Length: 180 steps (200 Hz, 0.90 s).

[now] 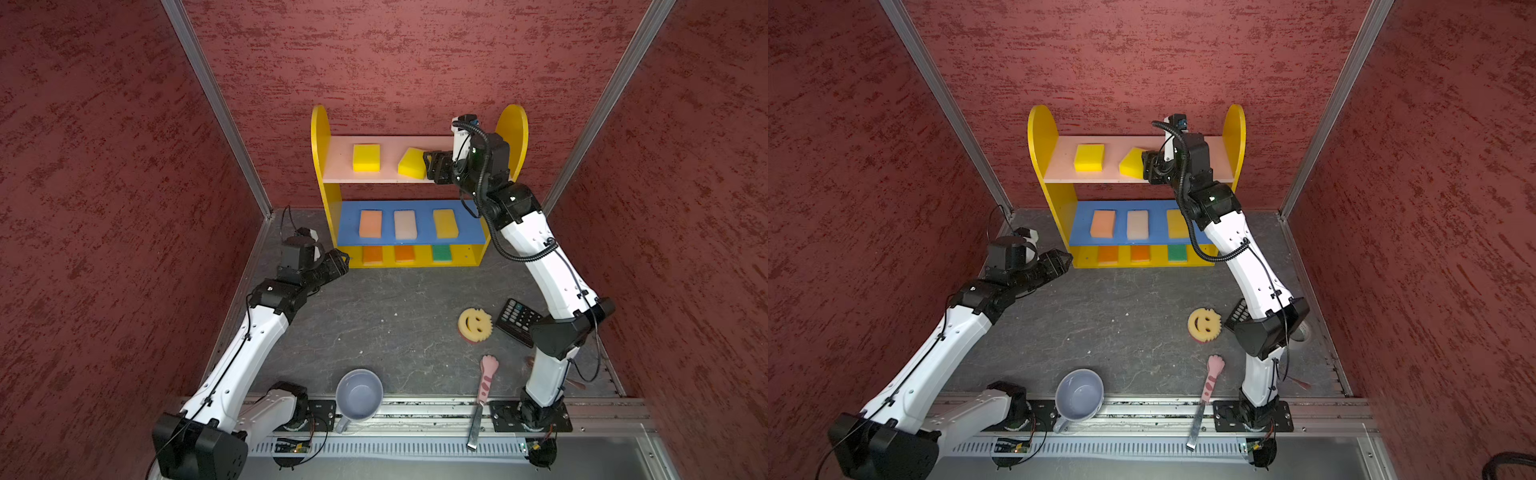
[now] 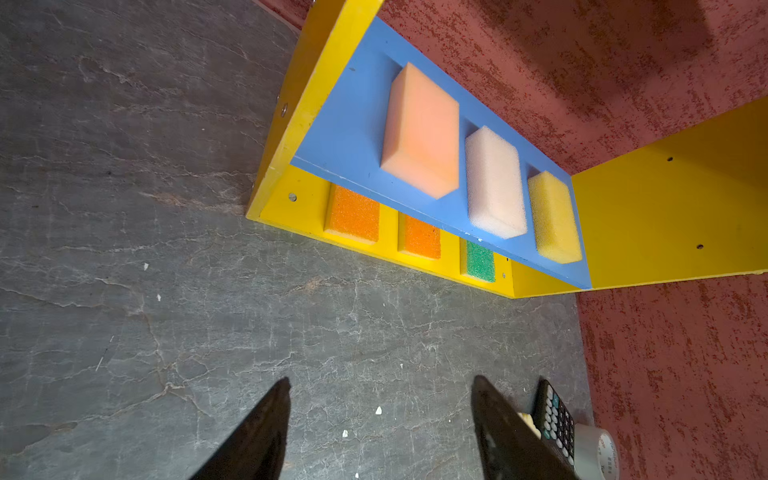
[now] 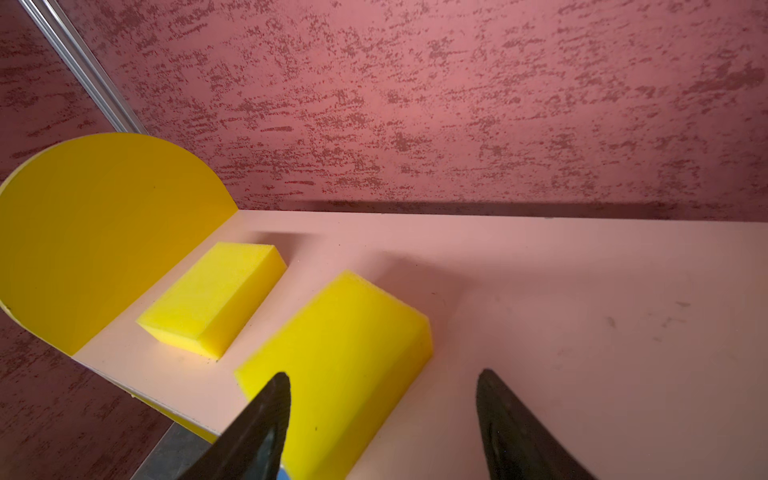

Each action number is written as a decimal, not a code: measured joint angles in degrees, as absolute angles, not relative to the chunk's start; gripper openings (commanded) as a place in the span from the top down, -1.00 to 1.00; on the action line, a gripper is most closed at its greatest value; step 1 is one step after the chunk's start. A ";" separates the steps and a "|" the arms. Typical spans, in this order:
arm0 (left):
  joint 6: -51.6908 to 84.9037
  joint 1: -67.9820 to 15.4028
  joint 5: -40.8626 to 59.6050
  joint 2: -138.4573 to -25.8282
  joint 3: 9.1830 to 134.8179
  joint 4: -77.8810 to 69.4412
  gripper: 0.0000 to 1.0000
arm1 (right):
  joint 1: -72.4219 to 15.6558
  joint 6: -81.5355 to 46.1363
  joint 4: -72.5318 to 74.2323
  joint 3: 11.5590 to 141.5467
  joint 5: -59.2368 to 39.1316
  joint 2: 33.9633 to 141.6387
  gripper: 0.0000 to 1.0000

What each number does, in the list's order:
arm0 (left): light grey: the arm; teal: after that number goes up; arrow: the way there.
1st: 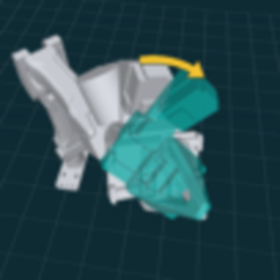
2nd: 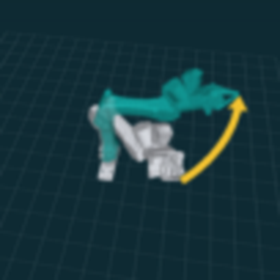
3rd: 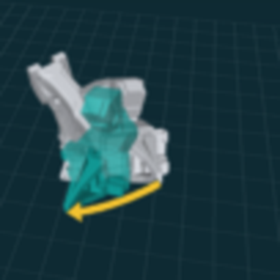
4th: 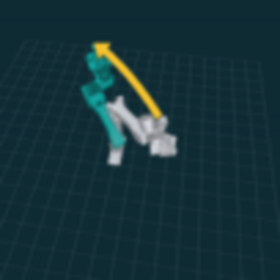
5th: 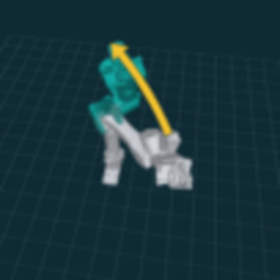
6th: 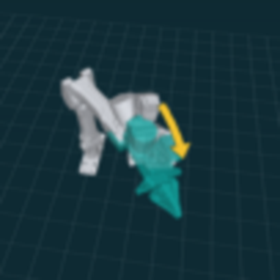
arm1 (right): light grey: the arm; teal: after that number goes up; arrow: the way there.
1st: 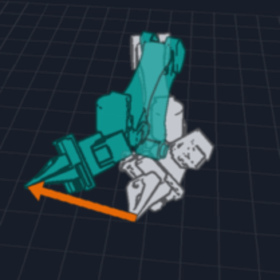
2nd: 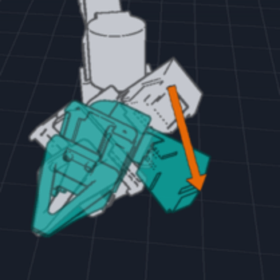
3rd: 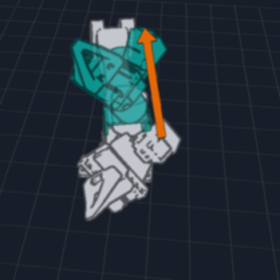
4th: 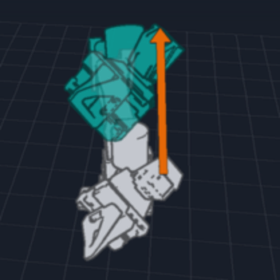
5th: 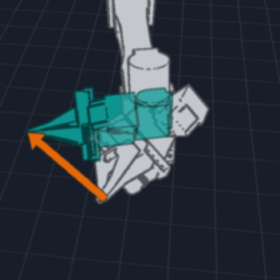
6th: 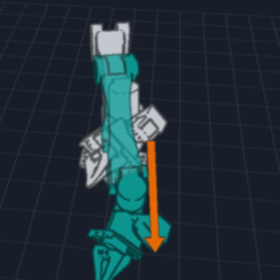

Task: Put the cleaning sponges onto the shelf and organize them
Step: 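Open the right gripper and push the sponge square beside the first sponge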

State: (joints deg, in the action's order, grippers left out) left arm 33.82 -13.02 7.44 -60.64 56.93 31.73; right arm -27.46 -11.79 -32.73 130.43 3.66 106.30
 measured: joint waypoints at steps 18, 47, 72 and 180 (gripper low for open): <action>33.82 -13.02 7.44 -60.64 56.93 31.75 -0.38 | -27.46 -12.47 -32.75 130.30 2.57 105.95 -0.29; 33.80 -13.02 7.44 -60.64 56.93 31.75 -0.38 | -27.46 -13.52 -32.82 129.32 0.60 105.78 -0.29; 33.82 -13.02 7.44 -60.64 56.93 31.75 -0.38 | -27.49 -14.22 -32.93 126.58 -1.02 105.41 -0.29; 33.85 -13.02 7.44 -60.64 56.93 31.75 -0.39 | -27.51 -13.19 -34.96 129.64 -2.48 106.91 0.31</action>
State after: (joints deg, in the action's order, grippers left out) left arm 33.85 -13.02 7.44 -60.64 56.93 31.75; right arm -27.51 -13.19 -34.96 129.64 -2.48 106.91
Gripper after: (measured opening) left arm 0.691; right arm 0.366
